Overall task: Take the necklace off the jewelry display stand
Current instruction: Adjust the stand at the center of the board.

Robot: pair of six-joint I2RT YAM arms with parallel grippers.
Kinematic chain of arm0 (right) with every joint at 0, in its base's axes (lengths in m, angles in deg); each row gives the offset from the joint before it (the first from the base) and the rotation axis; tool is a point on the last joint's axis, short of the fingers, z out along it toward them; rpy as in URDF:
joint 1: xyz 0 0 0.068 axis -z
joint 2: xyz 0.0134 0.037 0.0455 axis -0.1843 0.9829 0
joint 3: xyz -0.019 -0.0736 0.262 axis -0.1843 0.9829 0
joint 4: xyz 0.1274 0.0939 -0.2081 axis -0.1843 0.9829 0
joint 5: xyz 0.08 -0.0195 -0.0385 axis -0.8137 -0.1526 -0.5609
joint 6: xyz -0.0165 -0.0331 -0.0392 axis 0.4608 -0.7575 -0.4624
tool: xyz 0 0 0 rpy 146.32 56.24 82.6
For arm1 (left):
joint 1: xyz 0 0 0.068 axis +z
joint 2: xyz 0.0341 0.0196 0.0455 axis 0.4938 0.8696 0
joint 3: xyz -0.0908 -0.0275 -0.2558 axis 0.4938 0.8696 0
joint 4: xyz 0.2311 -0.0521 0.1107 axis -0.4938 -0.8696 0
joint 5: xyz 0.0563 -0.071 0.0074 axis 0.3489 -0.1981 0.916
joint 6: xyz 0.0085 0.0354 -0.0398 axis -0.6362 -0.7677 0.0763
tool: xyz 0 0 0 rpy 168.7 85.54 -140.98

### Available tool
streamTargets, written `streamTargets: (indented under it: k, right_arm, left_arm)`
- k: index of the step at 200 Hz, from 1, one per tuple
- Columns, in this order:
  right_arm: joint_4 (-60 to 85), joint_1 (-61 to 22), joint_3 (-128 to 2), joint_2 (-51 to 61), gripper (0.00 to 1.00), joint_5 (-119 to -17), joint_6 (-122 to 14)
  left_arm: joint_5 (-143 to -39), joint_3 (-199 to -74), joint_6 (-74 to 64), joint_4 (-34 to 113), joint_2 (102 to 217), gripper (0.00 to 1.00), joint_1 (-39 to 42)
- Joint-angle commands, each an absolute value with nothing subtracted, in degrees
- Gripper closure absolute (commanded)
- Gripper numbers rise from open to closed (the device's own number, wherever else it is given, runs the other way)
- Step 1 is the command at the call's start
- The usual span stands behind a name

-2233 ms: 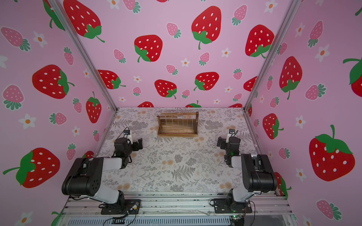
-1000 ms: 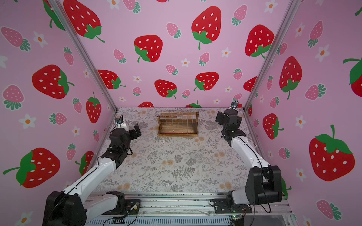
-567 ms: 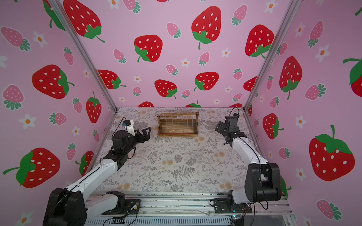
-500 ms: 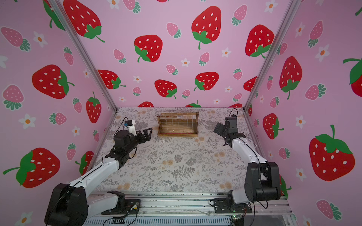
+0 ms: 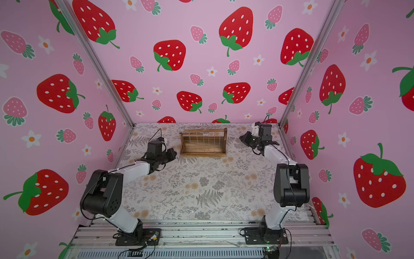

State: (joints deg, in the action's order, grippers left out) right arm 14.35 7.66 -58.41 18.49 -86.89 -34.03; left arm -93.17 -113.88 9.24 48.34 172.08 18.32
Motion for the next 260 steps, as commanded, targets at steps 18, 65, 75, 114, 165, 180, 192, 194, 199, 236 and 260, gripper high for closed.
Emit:
streamTargets:
  k: [18,65,75,114,165,180,192,194,199,236,260]
  right_arm:
    - [11.97,7.73,-65.6,27.48,1.0,-97.37,-28.07]
    - [8.04,7.12,-72.05,36.27,1.0,-105.36,-22.3]
    - [7.94,6.58,-72.16,36.66,1.0,-106.06,-22.54]
    - [9.23,4.52,-71.22,36.63,1.0,-107.07,-25.66]
    - [9.35,2.99,-68.29,35.67,1.0,-106.93,-27.32]
    - [9.28,2.63,-66.7,34.44,1.0,-106.8,-27.99]
    - [9.18,2.29,-65.13,33.21,1.0,-106.09,-28.52]
    - [9.18,2.19,-64.89,32.97,1.0,-105.91,-28.61]
    - [9.18,2.17,-64.29,32.46,1.0,-105.57,-28.79]
    - [8.78,1.66,-61.66,30.26,1.0,-105.15,-29.25]
    - [8.47,1.57,-60.41,29.37,1.0,-105.18,-29.26]
  left_arm:
    - [-96.0,-116.71,11.18,47.51,176.04,1.0,18.26]
    - [-97.1,-119.48,9.89,45.99,181.27,1.0,18.17]
    - [-97.23,-120.67,9.52,45.77,182.85,1.0,18.21]
    - [-96.73,-123.45,8.83,45.11,186.76,1.0,18.21]
    - [-95.93,-125.93,8.6,45.33,190.31,1.0,18.09]
    - [-95.57,-125.81,9.06,46.49,190.83,1.0,18.1]
    - [-95.31,-126.07,9.41,47.11,191.3,1.0,18.08]
    - [-95.35,-126.13,9.49,47.15,191.43,1.0,18.08]
    - [-95.3,-126.35,9.61,47.36,191.66,1.0,18.08]
    - [-94.87,-128.42,10.04,47.44,193.32,1.0,17.82]
    - [-94.64,-128.11,10.37,48.17,193.44,1.0,17.6]
